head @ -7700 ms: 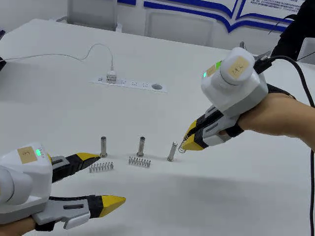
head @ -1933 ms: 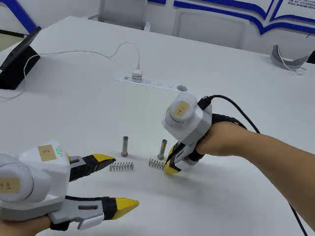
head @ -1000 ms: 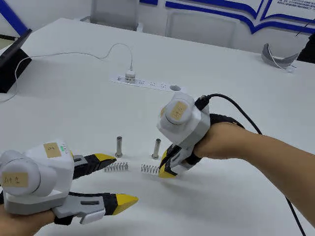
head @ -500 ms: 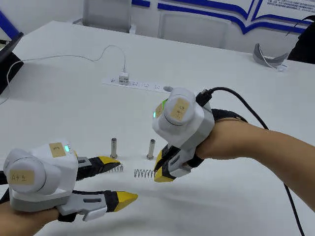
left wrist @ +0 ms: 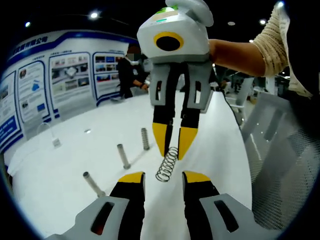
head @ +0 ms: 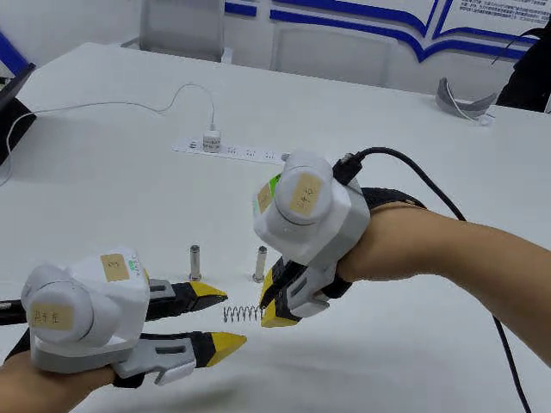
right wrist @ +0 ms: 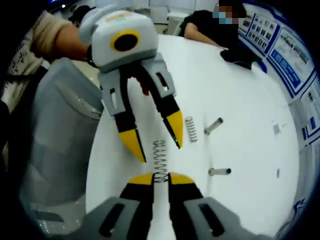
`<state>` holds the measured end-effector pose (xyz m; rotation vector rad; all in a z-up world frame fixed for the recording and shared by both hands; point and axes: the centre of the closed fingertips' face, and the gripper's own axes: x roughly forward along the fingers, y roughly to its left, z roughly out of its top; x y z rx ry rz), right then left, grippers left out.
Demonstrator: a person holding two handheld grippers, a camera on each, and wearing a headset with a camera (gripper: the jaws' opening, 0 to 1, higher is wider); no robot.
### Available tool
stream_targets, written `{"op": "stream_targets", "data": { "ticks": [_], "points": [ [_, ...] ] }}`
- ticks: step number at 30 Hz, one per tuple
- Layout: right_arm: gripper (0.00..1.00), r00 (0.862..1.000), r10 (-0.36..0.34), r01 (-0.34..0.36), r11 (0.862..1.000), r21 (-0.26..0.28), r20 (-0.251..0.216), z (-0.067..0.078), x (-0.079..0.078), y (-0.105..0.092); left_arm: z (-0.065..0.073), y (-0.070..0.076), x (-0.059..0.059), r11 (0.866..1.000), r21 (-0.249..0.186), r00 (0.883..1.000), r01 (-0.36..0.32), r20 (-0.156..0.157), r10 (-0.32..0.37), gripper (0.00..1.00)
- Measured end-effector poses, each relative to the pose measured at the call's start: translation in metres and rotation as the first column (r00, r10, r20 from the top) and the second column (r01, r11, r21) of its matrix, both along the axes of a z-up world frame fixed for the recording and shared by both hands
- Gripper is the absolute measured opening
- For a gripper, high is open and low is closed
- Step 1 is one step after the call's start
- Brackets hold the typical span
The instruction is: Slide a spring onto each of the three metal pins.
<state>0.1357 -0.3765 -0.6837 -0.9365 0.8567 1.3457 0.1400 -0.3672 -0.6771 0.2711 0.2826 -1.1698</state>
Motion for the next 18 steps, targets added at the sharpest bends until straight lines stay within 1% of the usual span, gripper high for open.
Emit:
{"op": "stream_targets", "data": {
  "ticks": [4, 6, 11, 18],
  "points": [
    [0.12, 1.0, 0.012, -0.012, 1.0, -0.001, 0.0, 0.001, -0.003, 0.001, 0.0, -0.005, -0.004, 1.0, 0.008, 1.0, 0.03, 0.01, -0.03, 0.22],
    [0.12, 1.0, 0.017, -0.017, 1.0, -0.002, -0.002, 0.001, -0.004, 0.0, 0.0, -0.007, -0.007, 0.999, 0.015, 0.999, 0.043, 0.013, -0.043, 0.19],
    [0.12, 1.0, 0.029, -0.029, 0.999, -0.013, -0.004, 0.002, -0.007, -0.002, 0.0, -0.008, -0.007, 0.998, 0.024, 0.998, 0.051, 0.026, -0.052, 0.13],
    [0.12, 0.999, 0.037, -0.036, 0.999, -0.009, 0.007, 0.011, -0.008, -0.002, 0.0, -0.008, -0.006, 0.998, 0.028, 0.998, 0.055, 0.036, -0.056, 0.12]
  ]
}}
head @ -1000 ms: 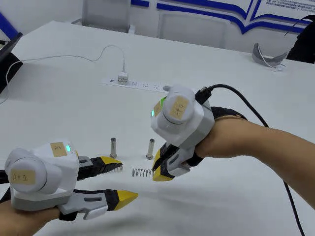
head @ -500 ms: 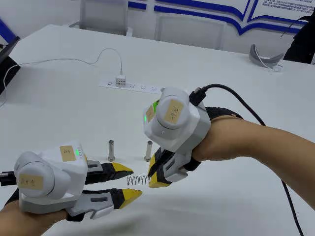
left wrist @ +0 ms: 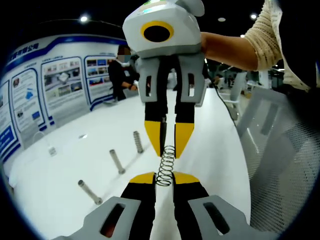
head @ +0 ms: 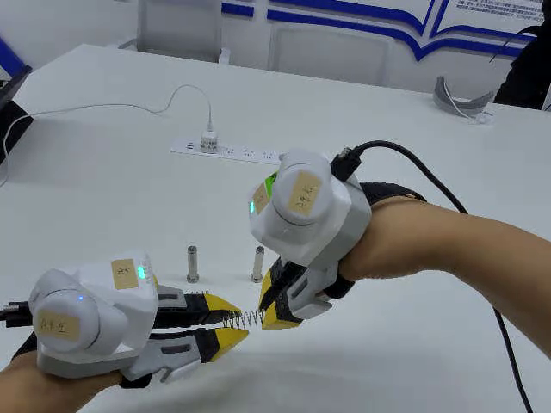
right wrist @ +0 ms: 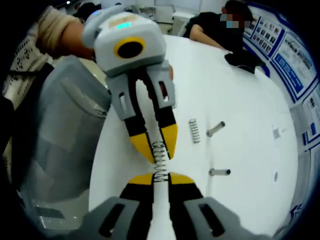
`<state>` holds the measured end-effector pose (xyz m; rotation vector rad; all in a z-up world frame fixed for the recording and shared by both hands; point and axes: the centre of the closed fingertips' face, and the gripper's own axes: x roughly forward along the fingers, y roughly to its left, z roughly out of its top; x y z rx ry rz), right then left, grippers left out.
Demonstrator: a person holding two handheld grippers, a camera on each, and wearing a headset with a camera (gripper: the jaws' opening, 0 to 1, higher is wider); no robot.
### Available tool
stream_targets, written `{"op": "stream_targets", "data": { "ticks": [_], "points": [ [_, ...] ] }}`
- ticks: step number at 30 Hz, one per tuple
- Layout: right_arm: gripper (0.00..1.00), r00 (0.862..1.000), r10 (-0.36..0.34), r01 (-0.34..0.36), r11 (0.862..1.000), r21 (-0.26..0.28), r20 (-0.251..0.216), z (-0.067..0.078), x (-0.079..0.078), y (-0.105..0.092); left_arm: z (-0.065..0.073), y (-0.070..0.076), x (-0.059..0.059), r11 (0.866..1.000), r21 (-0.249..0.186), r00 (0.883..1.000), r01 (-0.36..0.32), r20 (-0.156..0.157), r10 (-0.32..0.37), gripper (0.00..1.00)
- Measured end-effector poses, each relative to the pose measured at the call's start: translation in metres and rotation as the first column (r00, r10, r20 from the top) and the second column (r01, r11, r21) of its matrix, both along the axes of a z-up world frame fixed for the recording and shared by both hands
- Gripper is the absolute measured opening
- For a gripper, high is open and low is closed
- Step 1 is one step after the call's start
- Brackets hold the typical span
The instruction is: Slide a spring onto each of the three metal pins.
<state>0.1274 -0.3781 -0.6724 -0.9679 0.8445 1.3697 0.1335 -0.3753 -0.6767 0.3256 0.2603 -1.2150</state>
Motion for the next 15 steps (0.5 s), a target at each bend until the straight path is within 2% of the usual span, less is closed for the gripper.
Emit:
{"op": "stream_targets", "data": {
  "ticks": [15],
  "points": [
    [0.12, 0.999, 0.024, -0.025, 0.998, 0.059, 0.025, 0.026, -0.005, 0.017, -0.002, -0.002, -0.003, 1.0, 0.013, 1.0, 0.01, 0.003, -0.01, 0.11]
  ]
}}
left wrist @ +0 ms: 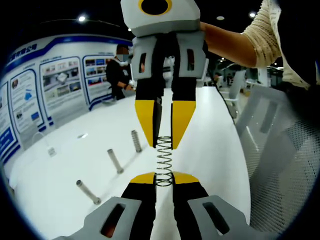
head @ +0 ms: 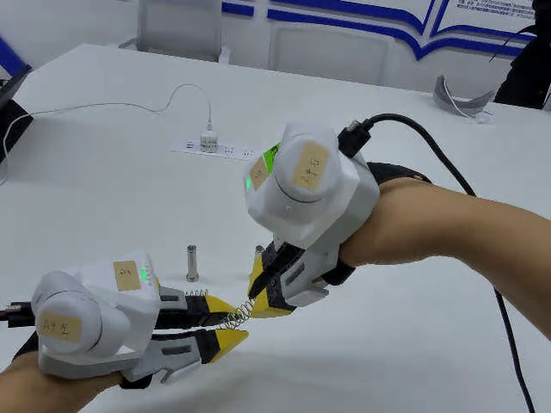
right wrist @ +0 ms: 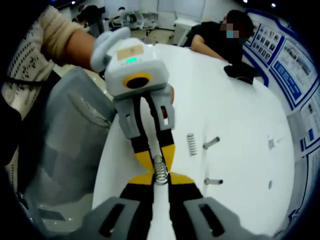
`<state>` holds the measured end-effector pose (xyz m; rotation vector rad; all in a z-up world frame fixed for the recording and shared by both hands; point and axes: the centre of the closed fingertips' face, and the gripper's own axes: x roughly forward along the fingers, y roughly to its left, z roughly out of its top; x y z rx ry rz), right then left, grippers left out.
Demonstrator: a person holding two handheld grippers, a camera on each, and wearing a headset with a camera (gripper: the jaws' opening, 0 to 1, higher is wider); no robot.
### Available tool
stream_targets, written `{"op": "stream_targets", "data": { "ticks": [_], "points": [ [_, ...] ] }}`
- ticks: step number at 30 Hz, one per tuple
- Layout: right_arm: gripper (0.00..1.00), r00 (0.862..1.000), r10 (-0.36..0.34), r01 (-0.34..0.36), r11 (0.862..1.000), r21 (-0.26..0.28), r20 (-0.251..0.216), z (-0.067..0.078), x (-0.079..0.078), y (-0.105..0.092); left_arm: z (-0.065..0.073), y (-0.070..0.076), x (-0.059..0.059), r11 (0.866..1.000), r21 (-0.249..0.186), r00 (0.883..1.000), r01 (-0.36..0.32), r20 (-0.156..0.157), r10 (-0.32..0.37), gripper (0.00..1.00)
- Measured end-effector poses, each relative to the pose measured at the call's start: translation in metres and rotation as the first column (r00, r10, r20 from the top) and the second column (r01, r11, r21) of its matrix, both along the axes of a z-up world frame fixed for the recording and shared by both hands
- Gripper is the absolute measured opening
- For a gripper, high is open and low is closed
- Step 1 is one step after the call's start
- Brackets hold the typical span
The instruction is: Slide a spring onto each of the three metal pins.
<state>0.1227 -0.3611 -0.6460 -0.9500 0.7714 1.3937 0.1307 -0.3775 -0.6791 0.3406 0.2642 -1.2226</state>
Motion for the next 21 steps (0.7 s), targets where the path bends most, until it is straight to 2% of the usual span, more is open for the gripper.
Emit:
{"op": "stream_targets", "data": {
  "ticks": [21],
  "points": [
    [0.12, 1.0, 0.016, -0.016, 0.999, 0.03, 0.004, 0.01, -0.003, 0.016, 0.004, -0.004, 0.0, 1.0, -0.03, 1.0, -0.004, -0.003, 0.004, 0.11]
  ]
}}
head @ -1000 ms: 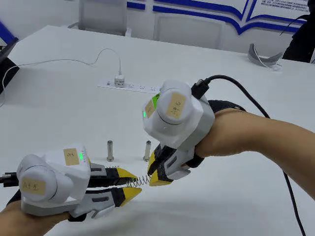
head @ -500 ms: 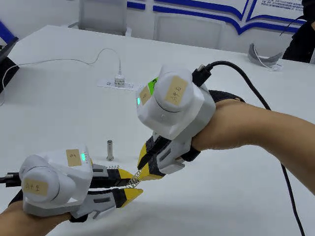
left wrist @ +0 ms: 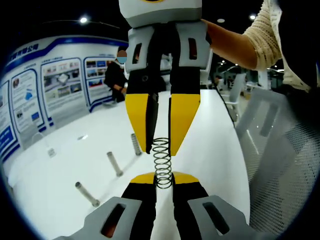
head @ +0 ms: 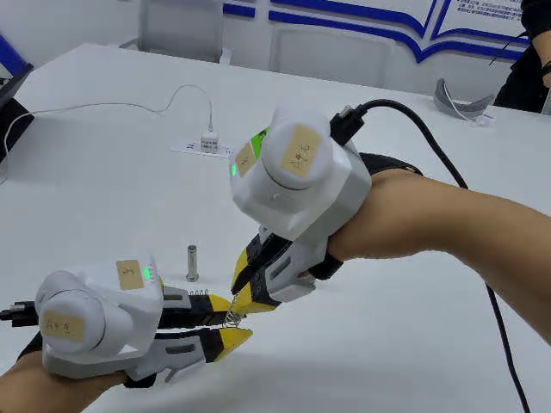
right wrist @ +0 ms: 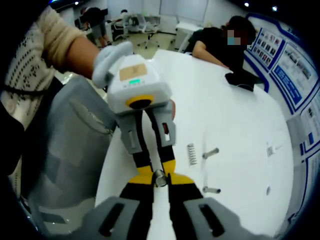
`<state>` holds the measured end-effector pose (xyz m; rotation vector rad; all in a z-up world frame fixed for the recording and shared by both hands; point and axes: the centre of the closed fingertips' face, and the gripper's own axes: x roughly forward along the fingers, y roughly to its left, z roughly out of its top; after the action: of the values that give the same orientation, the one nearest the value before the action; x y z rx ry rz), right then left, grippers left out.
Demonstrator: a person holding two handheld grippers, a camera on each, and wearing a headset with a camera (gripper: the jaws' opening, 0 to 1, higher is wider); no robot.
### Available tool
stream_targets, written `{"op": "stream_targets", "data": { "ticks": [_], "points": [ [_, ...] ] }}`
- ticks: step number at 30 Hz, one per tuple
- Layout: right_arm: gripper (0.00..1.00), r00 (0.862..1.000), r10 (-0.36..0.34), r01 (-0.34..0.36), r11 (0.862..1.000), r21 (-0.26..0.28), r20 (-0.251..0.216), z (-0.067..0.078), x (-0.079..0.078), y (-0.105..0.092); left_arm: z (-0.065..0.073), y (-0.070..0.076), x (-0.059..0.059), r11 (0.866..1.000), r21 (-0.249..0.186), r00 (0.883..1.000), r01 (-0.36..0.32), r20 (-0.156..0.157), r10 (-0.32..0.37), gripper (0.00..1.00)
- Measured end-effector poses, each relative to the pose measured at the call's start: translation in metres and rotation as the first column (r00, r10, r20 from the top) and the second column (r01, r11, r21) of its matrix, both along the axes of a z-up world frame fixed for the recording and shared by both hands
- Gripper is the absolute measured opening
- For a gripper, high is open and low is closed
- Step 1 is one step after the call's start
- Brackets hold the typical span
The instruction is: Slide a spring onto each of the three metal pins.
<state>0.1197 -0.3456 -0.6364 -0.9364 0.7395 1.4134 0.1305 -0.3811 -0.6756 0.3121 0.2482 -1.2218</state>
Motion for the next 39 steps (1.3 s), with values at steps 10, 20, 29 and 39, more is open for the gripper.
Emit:
{"op": "stream_targets", "data": {
  "ticks": [10, 20, 29, 39],
  "points": [
    [0.15, 1.0, -0.005, 0.005, 1.0, -0.021, -0.022, -0.007, 0.0, -0.001, 0.004, 0.0, 0.002, 1.0, -0.03, 1.0, -0.009, 0.002, 0.009, 0.11],
    [0.13, 0.999, -0.019, 0.018, 0.999, -0.026, -0.038, -0.013, 0.002, -0.001, 0.01, 0.001, 0.002, 0.999, -0.045, 1.0, -0.017, 0.013, 0.017, 0.11],
    [0.12, 0.999, -0.025, 0.024, 0.999, -0.021, -0.039, -0.014, 0.004, 0.0, 0.009, 0.002, 0.004, 0.998, -0.052, 0.999, -0.033, 0.017, 0.034, 0.11],
    [0.12, 0.999, -0.035, 0.034, 0.999, -0.024, -0.034, -0.013, 0.009, 0.0, 0.004, 0.01, 0.006, 0.996, -0.057, 0.998, -0.063, -0.015, 0.063, 0.17]
  ]
}}
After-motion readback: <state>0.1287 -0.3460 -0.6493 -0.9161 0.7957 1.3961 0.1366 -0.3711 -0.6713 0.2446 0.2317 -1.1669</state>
